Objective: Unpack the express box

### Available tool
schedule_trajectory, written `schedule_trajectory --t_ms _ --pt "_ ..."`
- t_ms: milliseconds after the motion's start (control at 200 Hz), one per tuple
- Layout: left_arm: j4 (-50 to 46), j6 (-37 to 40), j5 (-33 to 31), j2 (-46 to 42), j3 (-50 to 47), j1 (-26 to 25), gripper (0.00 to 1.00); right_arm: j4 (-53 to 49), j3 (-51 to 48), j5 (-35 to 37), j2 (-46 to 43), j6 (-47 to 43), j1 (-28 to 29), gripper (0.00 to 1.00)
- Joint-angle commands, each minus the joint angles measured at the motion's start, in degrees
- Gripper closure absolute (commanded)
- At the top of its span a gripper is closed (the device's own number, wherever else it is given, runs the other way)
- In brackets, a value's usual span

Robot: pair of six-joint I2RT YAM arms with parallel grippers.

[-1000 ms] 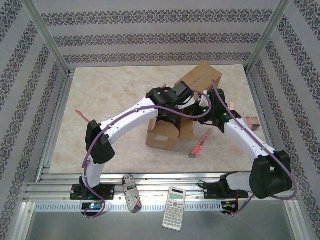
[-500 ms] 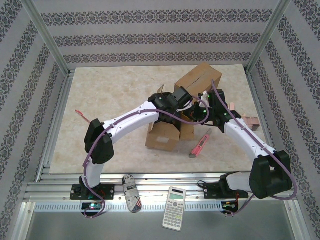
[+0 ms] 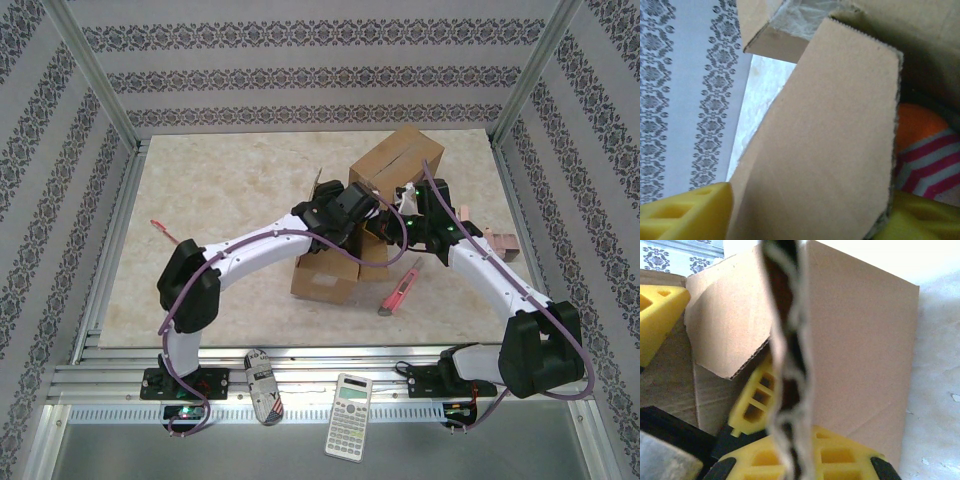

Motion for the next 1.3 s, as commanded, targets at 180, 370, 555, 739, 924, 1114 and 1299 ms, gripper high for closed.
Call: schedule_trajectory --t_ms 180,370,555,739,924,1114,1299 --pt "-0.6 2.5 0.5 -1.3 0.5 -0.2 0.55 2.4 0.6 -2.2 -0.6 -0.7 0.4 1.0" --pt "-3.3 1.3 0.8 -1.1 0.8 -0.2 0.98 1.8 1.5 -2.7 -0.6 -1.3 0.4 1.0" --pt "-6.0 0.8 -0.2 -1.5 2.9 -0.2 1.0 0.4 2.9 -4.2 -1.0 -2.9 0.5 0.89" --pt "-13.7 -1.0 -2.3 -1.4 9.1 -0.2 1.0 -3.9 4.6 -4.9 -3.7 -7.2 0.4 0.4" --pt "-24.7 -5.7 -5.2 -0.3 17.7 0.5 1.0 -11.5 7.3 -4.7 -7.9 -14.4 0.3 0.05" --pt "-34.8 -12.5 -6.8 0.0 24.8 1.5 1.0 -23.7 10.9 1.8 -14.4 -24.1 0.5 0.03" --pt "-45.0 -20.5 -6.2 1.7 32.6 2.1 1.0 -28.1 11.0 6.1 -21.9 -29.1 0.7 0.04"
